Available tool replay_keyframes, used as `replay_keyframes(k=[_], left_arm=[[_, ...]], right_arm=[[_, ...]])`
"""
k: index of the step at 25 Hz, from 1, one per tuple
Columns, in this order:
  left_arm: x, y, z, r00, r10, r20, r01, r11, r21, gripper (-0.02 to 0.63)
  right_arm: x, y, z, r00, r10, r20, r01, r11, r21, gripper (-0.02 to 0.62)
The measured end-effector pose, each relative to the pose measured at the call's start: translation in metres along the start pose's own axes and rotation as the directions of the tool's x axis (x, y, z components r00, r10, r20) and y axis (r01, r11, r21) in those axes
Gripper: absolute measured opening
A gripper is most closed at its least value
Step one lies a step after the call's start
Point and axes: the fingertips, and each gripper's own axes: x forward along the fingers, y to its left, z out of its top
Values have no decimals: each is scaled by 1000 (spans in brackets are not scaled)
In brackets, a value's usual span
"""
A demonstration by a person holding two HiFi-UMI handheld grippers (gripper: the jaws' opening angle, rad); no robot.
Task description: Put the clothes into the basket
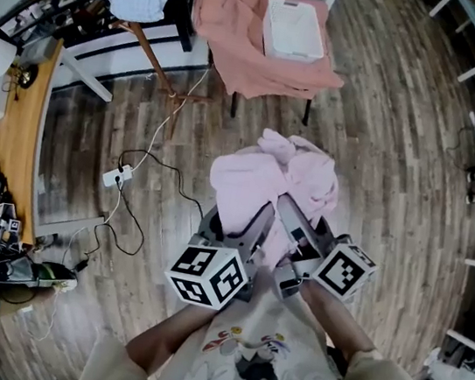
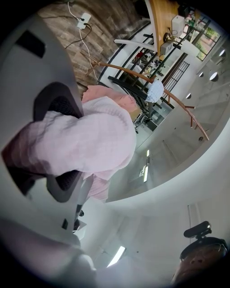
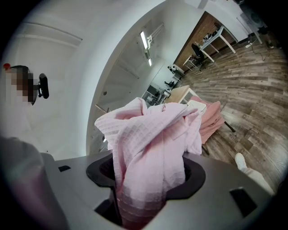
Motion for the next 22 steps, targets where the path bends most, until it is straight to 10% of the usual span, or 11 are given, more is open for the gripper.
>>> replay_keyframes(k=[22], left_arm=[[278, 1, 150, 996, 87, 32, -88, 996, 16, 288]], right_arm=[[191, -106, 234, 993, 96, -71, -90, 992, 83, 278]])
